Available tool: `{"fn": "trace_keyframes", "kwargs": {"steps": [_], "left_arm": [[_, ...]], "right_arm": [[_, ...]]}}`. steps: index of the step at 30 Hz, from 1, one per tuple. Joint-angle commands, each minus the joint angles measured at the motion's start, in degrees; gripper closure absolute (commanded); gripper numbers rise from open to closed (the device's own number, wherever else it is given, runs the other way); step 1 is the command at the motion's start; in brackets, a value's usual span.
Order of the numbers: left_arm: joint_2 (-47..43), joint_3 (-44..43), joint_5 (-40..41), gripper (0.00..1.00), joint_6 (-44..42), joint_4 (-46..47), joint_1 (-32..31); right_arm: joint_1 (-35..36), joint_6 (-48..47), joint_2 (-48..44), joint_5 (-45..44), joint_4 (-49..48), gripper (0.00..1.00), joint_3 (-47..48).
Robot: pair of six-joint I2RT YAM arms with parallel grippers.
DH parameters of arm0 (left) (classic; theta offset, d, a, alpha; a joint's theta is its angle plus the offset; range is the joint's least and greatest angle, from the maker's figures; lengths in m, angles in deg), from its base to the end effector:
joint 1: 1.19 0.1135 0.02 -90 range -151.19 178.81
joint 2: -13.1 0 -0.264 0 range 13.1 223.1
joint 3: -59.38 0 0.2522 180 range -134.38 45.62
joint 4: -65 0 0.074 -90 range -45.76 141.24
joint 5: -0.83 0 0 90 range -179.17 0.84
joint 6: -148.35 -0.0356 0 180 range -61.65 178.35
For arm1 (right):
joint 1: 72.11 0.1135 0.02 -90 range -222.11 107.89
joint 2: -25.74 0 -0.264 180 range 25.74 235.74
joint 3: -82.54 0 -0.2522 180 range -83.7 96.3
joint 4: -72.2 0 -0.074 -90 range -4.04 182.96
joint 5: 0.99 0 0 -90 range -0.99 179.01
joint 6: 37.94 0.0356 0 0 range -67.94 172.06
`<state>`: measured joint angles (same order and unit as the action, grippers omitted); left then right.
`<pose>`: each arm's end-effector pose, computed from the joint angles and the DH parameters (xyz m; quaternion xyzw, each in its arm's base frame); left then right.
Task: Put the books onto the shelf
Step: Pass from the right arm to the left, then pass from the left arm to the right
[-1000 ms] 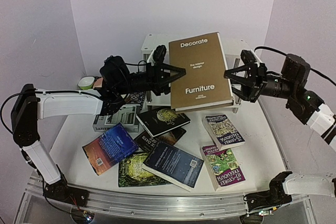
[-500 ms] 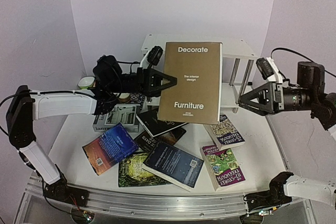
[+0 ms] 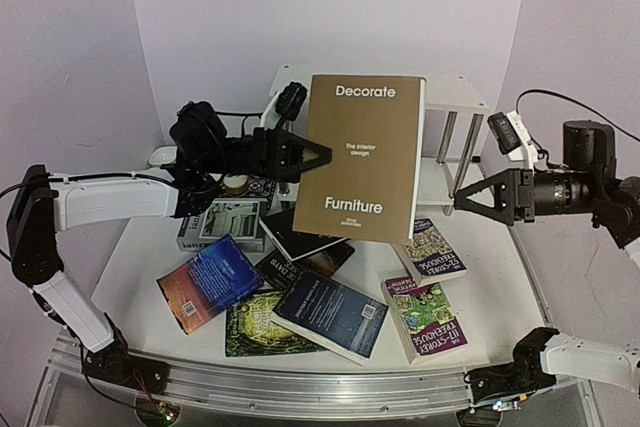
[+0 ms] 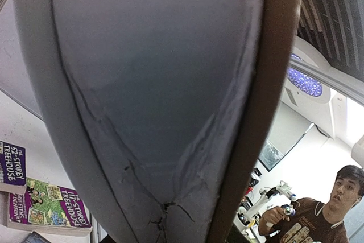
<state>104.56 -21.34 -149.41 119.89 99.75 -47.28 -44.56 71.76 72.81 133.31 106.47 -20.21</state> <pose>0.2262 -0.2795 0.3677 0.3537 0.5233 -0.7469 0.2078 0.1281 0.0949 0.4265 -0.3027 0.6587 0.5057 0.4677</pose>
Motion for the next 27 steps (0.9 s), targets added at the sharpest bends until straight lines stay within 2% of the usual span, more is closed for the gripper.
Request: {"fn": "trace_keyframes", "kwargs": {"steps": [1,14,27], "left_arm": [[-0.6,-2.9,0.5,0.68,-0.7,3.7,0.1],[1.8,-4.8,1.8,0.69,-0.1,3.7,0.3],[2.4,-5.4,1.9,0.69,0.0,3.8,0.3]], "right_arm": [[1.2,-1.7,2.0,0.1,-4.6,0.12,2.1],[7.1,-2.3,8.0,-0.7,-9.8,0.15,6.2],[9.0,-0.8,11.5,-2.9,-12.2,0.28,6.8]]}}
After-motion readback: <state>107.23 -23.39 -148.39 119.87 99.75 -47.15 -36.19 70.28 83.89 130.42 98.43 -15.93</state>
